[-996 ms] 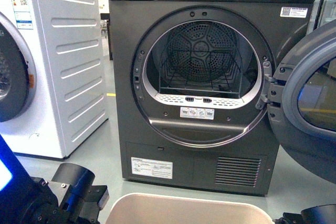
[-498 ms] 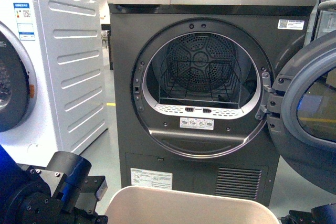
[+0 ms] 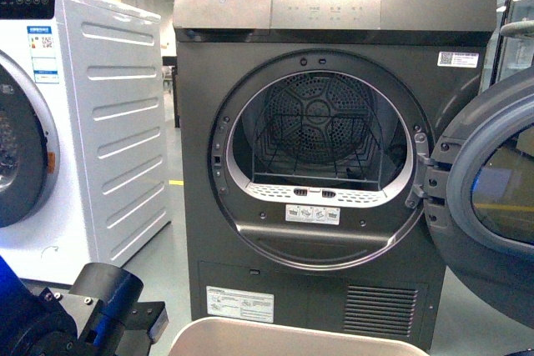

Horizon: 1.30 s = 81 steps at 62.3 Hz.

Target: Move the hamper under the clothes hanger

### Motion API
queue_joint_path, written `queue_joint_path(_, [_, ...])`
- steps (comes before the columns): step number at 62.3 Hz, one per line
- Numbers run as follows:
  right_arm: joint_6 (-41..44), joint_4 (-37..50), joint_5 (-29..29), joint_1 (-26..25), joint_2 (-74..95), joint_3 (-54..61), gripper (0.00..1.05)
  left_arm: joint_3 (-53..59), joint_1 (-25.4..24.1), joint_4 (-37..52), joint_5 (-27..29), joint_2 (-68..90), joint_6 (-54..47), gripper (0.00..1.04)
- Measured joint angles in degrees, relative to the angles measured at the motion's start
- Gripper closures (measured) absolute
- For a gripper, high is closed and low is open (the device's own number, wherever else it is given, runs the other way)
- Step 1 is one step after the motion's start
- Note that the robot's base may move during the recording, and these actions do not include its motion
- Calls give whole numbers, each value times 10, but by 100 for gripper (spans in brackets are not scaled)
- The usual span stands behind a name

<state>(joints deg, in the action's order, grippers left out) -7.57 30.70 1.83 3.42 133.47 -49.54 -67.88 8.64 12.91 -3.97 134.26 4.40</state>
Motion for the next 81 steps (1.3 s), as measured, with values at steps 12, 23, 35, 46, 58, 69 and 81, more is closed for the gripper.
queue_joint_path(12, [0, 0, 0, 0, 0, 0, 102, 0, 0, 0, 0, 0, 0, 101])
queue_joint_path(23, [0, 0, 0, 1, 0, 0, 102, 1, -1, 0, 1, 0, 0, 101])
queue_joint_path(35, [0, 1, 15, 14, -1, -1, 102, 2, -16, 0, 7, 0, 0, 101])
queue_joint_path(46, [0, 1, 3, 7, -3, -1, 102, 1, -7, 1, 3, 0, 0, 101])
queue_joint_path(58, [2, 2, -3, -6, -4, -1, 102, 1, 5, 3, -4, 0, 0, 101])
queue_joint_path(69, [2, 2, 0, 1, -4, 0, 102, 1, -2, 3, 4, 0, 0, 101])
queue_joint_path(81, [2, 2, 1, 1, -4, 0, 102, 2, -3, 2, 3, 0, 0, 101])
